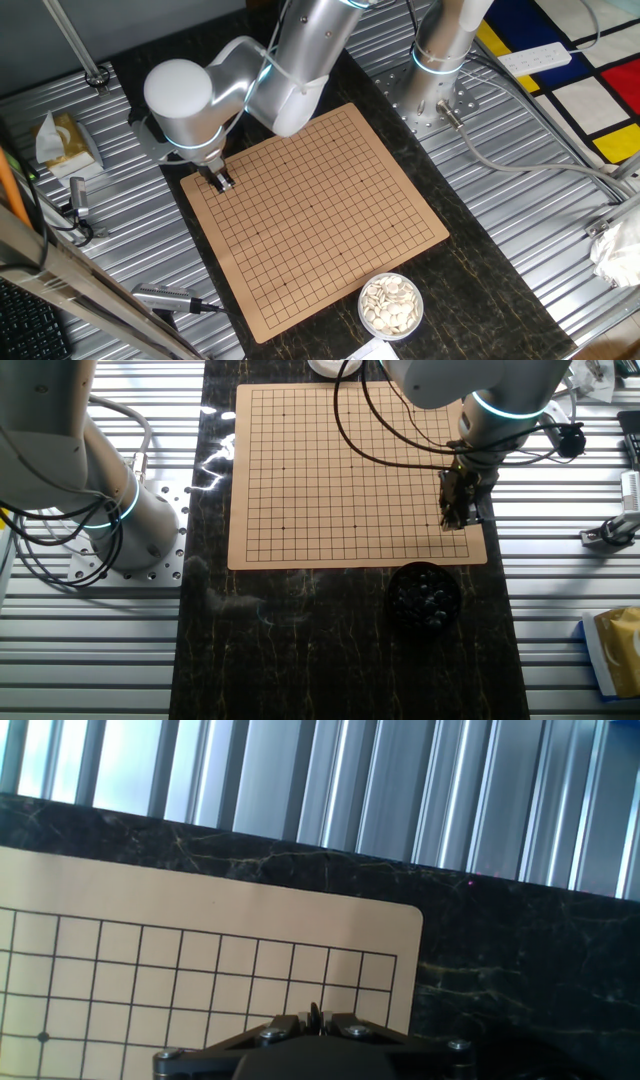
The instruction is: Play the first move as black on the 3-4 point in the upper right corner of the Go board
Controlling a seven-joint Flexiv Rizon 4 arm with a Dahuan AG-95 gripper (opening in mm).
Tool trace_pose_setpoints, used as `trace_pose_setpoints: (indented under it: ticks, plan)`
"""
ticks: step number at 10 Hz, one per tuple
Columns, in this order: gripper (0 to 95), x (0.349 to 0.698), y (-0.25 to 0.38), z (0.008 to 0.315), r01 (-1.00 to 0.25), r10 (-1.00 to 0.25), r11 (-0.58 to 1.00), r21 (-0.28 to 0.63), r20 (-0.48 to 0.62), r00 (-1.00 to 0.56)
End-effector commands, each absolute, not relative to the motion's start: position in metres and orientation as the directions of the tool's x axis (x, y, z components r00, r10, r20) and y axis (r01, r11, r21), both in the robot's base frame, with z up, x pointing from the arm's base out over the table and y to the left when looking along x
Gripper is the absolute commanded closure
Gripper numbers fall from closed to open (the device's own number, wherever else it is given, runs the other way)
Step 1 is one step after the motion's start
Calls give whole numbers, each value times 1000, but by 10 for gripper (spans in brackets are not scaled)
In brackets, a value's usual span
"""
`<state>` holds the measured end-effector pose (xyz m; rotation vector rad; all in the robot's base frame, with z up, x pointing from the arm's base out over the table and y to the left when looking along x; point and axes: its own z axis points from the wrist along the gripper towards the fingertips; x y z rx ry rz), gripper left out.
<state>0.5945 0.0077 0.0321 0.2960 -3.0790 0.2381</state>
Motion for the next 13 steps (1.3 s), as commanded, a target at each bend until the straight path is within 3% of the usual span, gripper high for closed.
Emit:
trace_pose_setpoints:
  ticks: [1, 13]
  plan:
    - [950, 595, 9, 30, -198, -192, 969, -149, 54, -980]
    - [950, 589, 13, 23, -203, -197, 965, -166, 51, -979]
